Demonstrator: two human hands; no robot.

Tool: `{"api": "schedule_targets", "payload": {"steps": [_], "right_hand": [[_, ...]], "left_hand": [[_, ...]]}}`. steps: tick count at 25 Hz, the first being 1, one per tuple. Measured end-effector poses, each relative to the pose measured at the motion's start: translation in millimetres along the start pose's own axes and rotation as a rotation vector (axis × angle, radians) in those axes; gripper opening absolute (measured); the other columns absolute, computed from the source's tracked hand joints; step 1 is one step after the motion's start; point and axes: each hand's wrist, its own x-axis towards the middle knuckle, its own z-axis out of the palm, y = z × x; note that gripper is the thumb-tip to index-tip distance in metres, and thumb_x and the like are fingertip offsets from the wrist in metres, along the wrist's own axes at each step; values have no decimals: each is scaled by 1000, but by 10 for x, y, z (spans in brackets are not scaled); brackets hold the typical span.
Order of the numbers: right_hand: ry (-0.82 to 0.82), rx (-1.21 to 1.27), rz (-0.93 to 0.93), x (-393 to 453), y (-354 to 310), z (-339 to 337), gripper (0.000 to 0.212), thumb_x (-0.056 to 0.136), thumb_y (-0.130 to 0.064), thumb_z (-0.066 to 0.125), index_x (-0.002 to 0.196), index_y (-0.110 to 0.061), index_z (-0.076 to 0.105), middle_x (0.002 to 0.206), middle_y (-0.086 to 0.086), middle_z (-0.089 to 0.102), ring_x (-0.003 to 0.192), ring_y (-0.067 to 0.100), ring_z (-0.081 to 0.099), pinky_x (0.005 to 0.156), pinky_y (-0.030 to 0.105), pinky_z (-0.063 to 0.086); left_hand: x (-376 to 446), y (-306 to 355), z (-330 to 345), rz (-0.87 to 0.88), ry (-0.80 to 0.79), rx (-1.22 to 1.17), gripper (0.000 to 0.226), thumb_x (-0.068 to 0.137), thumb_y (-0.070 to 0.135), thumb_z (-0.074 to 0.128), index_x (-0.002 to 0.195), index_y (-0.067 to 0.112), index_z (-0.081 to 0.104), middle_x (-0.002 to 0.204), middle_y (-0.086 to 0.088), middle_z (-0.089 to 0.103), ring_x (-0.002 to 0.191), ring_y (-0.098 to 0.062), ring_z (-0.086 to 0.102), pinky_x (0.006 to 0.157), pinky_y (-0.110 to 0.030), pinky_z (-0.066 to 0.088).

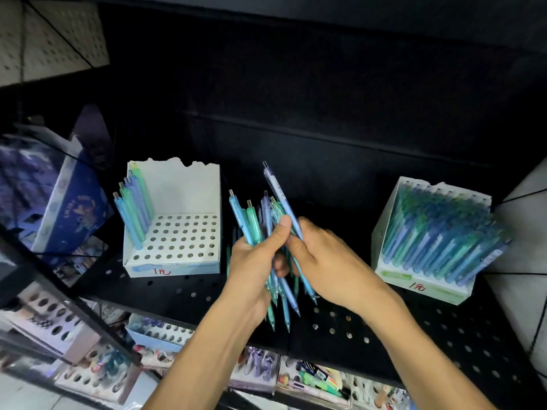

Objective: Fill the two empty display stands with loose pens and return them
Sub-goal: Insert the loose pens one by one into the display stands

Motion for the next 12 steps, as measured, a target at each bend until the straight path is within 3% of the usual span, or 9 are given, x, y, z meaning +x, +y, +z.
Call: {"api": "schedule_targets", "payload": {"steps": [3,7,10,12], "right_hand": [[-53,223,-54,61,-28,60,23,106,-37,39,96,-24,55,83,-6,70,79,7,70,81,38,58],[-73,208,-59,156,-125,214,27,105,-41,39,96,-26,60,84,-5,70,79,11,68,79,44,57],[2,23,8,165,-189,261,37,105,-39,30,100,-20,61,89,-2,65,91,21,60,85,42,49],[101,-28,18,170,-250,274,36,105,-32,28,82,-17,52,77,-1,56,81,17,54,79,39,43]], "left_hand": [[0,86,-137,3,-5,-18,59,77,29,80,114,-13,60,53,-1,44,46,-13,39,45,-23,41],[7,153,-292,45,78,-82,60,80,25,77,121,-14,56,58,-1,54,47,-9,46,46,-22,44],[-17,251,-469,106,165,-118,37,90,28,67,113,-1,61,81,-7,75,52,-9,46,53,-22,45],[-67,366,-673,170,198,-92,26,94,29,61,107,7,59,89,-9,77,53,-9,45,60,-24,45]]}}
